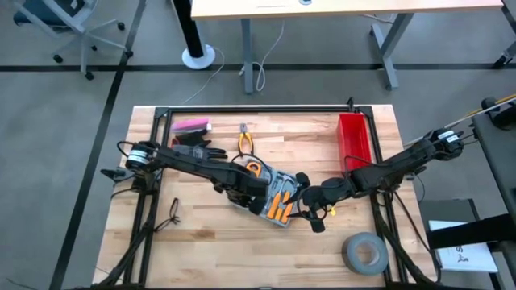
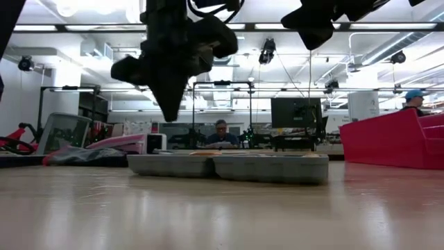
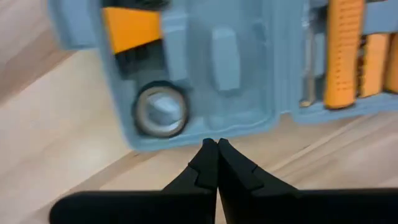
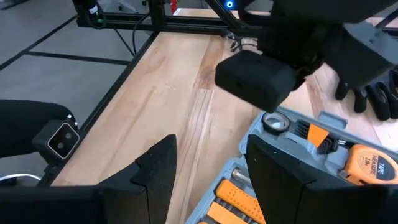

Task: Prefit tool cases
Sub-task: Remove the electrical tape from the pre-fit tool case

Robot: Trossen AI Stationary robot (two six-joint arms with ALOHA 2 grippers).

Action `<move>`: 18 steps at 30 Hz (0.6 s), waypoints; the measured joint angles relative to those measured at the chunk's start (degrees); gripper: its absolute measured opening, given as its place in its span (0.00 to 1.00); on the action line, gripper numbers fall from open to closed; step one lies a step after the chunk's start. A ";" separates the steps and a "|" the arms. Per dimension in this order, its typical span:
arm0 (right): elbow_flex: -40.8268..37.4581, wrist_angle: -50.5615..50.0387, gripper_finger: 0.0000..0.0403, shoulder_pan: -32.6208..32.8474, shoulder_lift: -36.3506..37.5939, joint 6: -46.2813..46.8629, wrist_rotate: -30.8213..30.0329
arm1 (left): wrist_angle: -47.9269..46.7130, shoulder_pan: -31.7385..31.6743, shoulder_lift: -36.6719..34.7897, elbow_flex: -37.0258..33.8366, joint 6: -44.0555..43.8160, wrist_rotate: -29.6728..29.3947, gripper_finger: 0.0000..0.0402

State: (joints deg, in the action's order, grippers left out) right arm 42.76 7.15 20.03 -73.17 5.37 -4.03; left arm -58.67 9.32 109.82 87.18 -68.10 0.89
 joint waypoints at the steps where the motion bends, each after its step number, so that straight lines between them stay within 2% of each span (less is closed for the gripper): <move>1: 0.00 0.00 0.43 0.00 0.00 0.00 0.00 | 1.06 0.00 -0.02 -0.55 0.01 -0.15 0.02; 7: 0.00 0.01 0.43 0.24 0.01 0.00 -0.02 | 3.63 -0.15 0.28 -5.05 -0.95 -0.25 0.18; 12: 0.00 0.26 0.43 0.24 0.02 -0.03 -0.02 | 3.73 -0.22 0.28 -6.03 -1.13 0.06 0.32; 18: 0.02 0.84 0.43 0.24 0.02 -0.07 -0.02 | 3.74 -0.26 0.20 -5.40 -0.50 0.10 0.42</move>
State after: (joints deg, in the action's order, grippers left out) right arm 42.78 7.99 20.27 -73.14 5.30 -4.05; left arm -54.92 9.06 110.02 81.78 -68.60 0.99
